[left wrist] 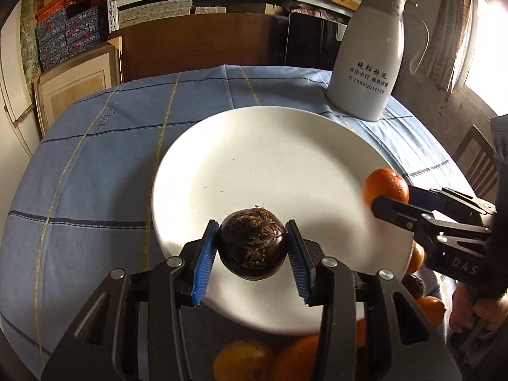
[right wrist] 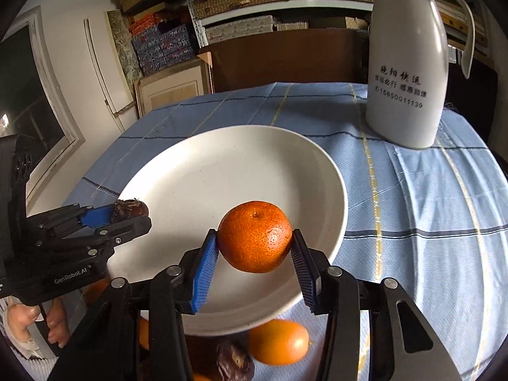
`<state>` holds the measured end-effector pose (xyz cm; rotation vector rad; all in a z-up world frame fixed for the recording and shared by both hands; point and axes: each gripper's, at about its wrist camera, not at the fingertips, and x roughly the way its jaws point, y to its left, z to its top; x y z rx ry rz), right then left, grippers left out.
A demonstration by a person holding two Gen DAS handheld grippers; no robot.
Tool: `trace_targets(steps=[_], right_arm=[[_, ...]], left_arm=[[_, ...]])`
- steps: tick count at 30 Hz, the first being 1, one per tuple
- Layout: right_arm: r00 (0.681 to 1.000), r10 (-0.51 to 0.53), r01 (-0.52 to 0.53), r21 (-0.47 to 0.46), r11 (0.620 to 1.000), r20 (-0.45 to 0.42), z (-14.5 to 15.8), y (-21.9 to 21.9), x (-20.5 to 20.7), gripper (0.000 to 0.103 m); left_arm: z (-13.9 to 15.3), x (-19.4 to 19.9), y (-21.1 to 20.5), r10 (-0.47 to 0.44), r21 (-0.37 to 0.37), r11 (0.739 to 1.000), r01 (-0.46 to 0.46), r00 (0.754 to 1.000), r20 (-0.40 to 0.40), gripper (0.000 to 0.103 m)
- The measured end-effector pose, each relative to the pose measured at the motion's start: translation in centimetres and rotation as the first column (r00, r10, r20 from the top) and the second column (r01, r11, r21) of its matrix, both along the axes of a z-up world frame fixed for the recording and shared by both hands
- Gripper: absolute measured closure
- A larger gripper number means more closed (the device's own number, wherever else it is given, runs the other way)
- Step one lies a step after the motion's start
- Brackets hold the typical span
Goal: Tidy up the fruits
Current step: 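Carry the dark fruit onto the white plate with the left tool while the right tool places the orange there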
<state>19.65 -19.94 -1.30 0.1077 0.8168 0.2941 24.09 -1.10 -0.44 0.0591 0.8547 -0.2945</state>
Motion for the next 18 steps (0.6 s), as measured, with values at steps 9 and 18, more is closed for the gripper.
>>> trace_targets(steps=[9,18], right_arm=[[1.000,0.013,-0.013,-0.003,1.000,0.020,0.0,0.1,-0.4,0.054],[0.996,0.010,-0.009,-0.002,1.000,0.086,1.7,-0.1,-2.1,0.054]], left_arm=[[-0.9,0.1,-0.4,-0.019,0.010,1.000,0.020,1.000,-0.017,0.060],[0.8,-1.5,-0.2,0.013,0.023,1.000,-0.014,0.998,0.056,0.056]])
